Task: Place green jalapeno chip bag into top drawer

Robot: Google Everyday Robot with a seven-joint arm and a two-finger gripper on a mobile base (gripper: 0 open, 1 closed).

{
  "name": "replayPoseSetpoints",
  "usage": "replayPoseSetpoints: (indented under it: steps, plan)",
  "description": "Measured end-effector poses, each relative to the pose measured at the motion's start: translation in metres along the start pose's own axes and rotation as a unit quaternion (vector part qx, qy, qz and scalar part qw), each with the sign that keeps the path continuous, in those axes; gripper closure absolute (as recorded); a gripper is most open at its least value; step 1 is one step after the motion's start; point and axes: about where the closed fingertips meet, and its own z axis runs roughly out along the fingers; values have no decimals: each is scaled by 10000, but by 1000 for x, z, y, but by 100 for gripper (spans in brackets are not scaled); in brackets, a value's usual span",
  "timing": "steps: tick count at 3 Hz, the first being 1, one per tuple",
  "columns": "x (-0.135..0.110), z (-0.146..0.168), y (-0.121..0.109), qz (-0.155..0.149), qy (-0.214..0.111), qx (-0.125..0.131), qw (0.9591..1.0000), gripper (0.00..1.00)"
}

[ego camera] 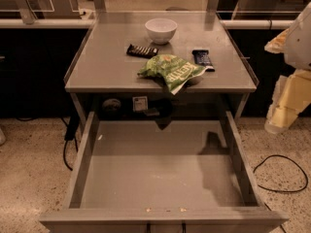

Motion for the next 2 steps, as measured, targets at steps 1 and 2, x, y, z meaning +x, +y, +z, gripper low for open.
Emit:
replayPoseSetpoints:
  steps: [1, 2]
  plan:
    - [2, 12, -9, 19, 45, 32, 10000, 0]
    - [-3, 41, -27, -103, 59, -30, 9999, 0]
